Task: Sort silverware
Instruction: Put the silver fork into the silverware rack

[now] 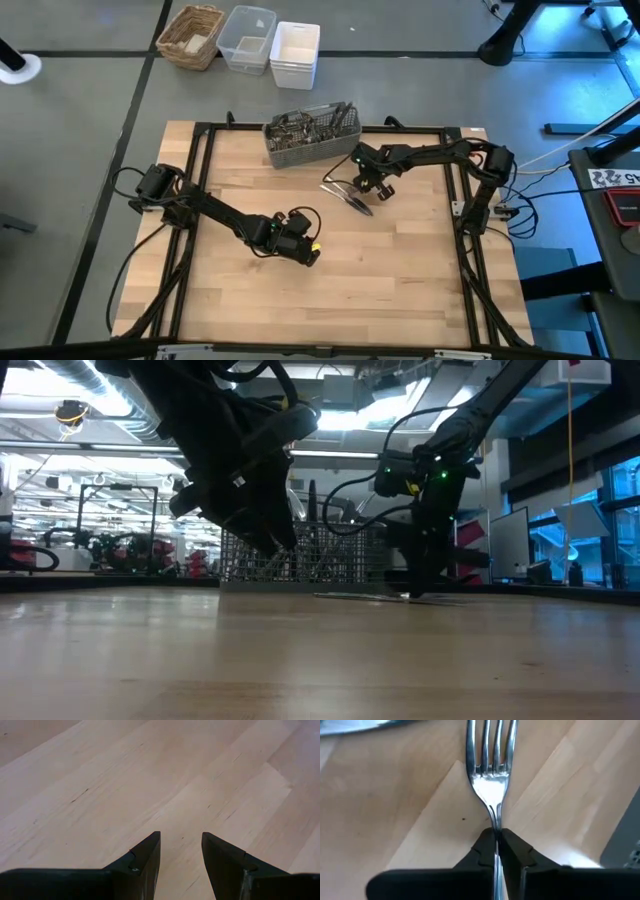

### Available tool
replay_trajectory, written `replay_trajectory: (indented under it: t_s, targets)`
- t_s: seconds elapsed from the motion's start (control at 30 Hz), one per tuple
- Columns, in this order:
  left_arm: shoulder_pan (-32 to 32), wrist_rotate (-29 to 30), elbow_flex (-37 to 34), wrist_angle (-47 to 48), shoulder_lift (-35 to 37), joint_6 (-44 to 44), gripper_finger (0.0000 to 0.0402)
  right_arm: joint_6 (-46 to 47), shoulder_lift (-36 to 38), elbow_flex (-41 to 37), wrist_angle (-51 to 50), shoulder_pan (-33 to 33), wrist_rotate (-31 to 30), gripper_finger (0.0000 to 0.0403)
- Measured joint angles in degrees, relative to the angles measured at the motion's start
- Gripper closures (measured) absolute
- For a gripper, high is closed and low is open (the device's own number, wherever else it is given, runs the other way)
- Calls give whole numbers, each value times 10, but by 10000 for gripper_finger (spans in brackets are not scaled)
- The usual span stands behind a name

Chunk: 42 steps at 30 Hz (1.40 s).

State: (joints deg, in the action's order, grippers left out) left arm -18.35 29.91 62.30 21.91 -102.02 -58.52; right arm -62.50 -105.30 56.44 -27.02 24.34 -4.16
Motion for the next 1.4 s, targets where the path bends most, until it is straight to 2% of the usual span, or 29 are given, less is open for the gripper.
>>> replay_trajectory:
  t_s: [0.27,0.67,0.87,1.1,1.27,1.4]
  targets:
    - [0,20,0,0,0,-2,266,120,3,0,-13,0,3,389]
    - [-12,55,0,18,29,15,266,219,75,-6,-45,0,82,398]
    - [-32,120,0,110,85,-2,266,274,101,-5,-32,0,130,403]
    - [-80,220,0,248,148,-90,266,332,124,-5,-12,0,186,403]
    - [-136,290,0,363,191,-185,266,401,148,-4,66,-4,245,403]
    - [-174,322,0,444,221,-246,266,456,167,-4,182,-20,252,403]
